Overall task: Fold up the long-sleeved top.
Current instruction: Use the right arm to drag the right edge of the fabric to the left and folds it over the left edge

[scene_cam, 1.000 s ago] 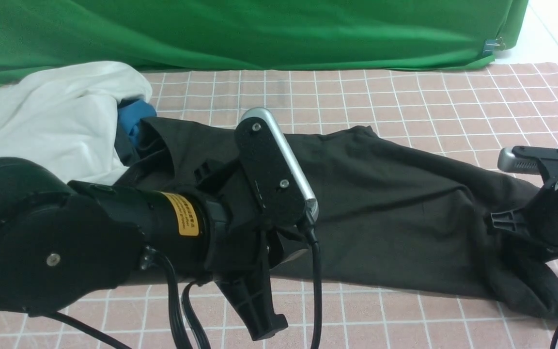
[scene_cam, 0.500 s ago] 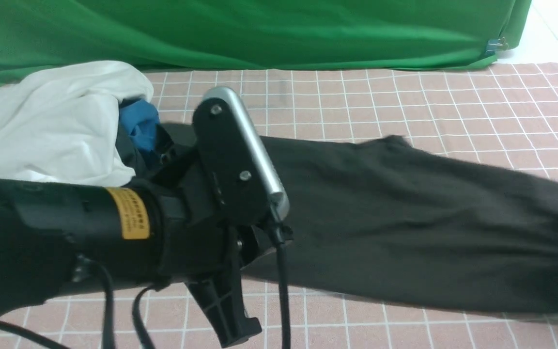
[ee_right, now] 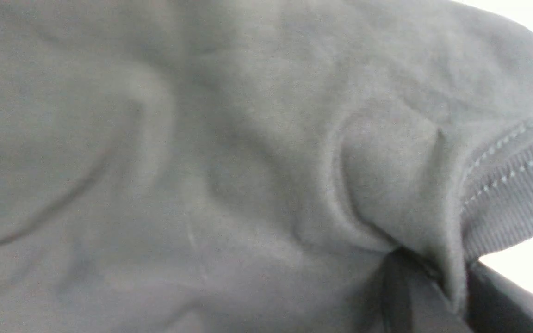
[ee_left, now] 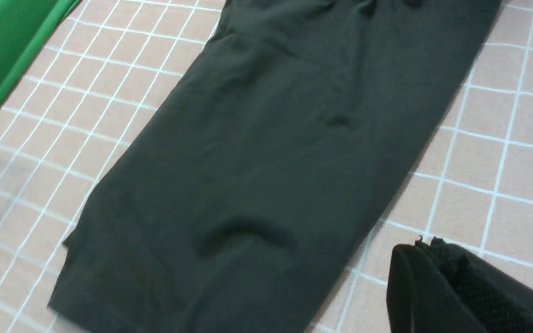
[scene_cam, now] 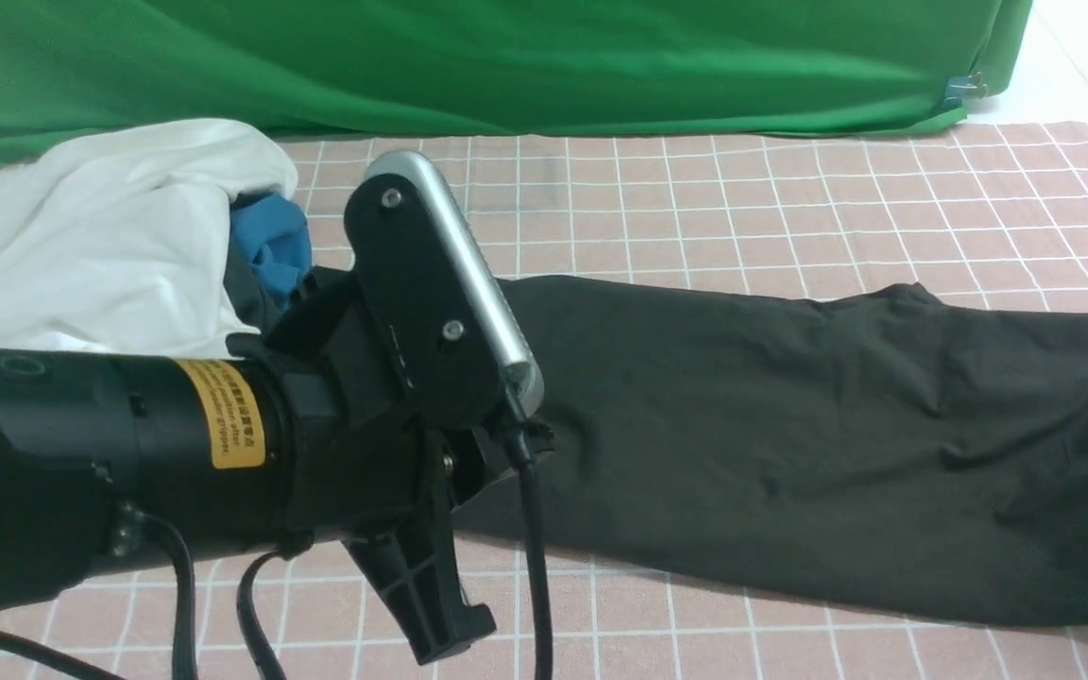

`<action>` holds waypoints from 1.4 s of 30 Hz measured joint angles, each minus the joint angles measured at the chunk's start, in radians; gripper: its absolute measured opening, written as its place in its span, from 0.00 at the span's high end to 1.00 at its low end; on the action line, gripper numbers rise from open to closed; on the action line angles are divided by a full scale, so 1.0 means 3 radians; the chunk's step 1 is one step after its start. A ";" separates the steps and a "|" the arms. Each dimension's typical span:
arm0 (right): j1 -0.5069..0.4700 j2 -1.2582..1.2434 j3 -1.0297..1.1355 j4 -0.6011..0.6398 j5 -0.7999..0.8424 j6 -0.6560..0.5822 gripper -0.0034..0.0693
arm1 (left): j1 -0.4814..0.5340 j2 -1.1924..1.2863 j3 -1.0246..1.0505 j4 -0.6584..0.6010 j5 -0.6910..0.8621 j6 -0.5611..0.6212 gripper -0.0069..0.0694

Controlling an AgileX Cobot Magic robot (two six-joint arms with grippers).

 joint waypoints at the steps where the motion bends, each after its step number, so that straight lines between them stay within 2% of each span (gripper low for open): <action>1: 0.0000 -0.0028 0.0000 0.0111 0.0000 -0.0078 0.82 | 0.0027 0.0000 0.0000 0.0171 0.0033 -0.0181 0.89; 2: 0.0000 -0.0051 0.0000 0.0152 0.0000 -0.0116 0.82 | 0.0051 -0.0003 0.0000 0.0243 0.0048 -0.0262 0.89; 4: 0.0000 -0.0182 -0.0017 0.0418 0.0003 -0.0287 0.82 | 0.0227 -0.0011 0.0000 0.0793 0.0147 -0.0884 0.89; 6: 0.0000 -0.0287 -0.0070 0.0607 0.0029 -0.0414 0.82 | 0.0418 -0.0017 -0.0007 0.1070 0.0178 -0.1255 0.89; 8: 0.0000 -0.0378 -0.0151 0.0788 0.0063 -0.0552 0.82 | 0.0580 -0.0017 -0.0009 0.1148 0.0178 -0.1483 0.89; 17: 0.0000 -0.0418 -0.0260 0.1098 0.0097 -0.0760 0.82 | 0.0696 -0.0017 -0.0009 0.1107 0.0174 -0.1524 0.89; 19: 0.0000 -0.0418 -0.0260 0.1282 0.0109 -0.0882 0.82 | 0.0696 -0.0017 -0.0009 0.1108 0.0172 -0.1504 0.89; 22: 0.0033 -0.0418 -0.0286 0.1981 0.0191 -0.1340 0.82 | 0.0696 -0.0017 -0.0009 0.1118 0.0172 -0.1486 0.89; 23: 0.0049 -0.0418 -0.0297 0.2084 0.0205 -0.1376 0.82 | 0.0696 -0.0017 -0.0009 0.1131 0.0172 -0.1486 0.89; 25: 0.0218 -0.0402 -0.0412 0.2332 0.0219 -0.1514 0.82 | 0.0696 -0.0017 -0.0009 0.1204 0.0177 -0.1486 0.89; 32: 0.0992 -0.0155 -0.0908 0.2474 0.0183 -0.1486 0.82 | 0.0698 -0.0017 -0.0009 0.1432 0.0327 -0.1540 0.89; 36: 0.1468 0.0133 -0.1209 0.2488 0.0094 -0.1428 0.82 | 0.0698 -0.0045 -0.0009 0.1656 0.0493 -0.1718 0.89; 37: 0.1488 0.0148 -0.1237 0.2488 0.0090 -0.1428 0.82 | 0.0698 -0.0050 -0.0009 0.1656 0.0502 -0.1732 0.89; 38: 0.1677 0.0300 -0.1364 0.2489 0.0059 -0.1398 0.82 | 0.0698 -0.0120 -0.0009 0.1788 0.0586 -0.1879 0.89; 42: 0.1963 0.0598 -0.1617 0.2500 0.0035 -0.1372 0.82 | 0.0698 -0.0283 -0.0009 0.1972 0.0689 -0.2107 0.89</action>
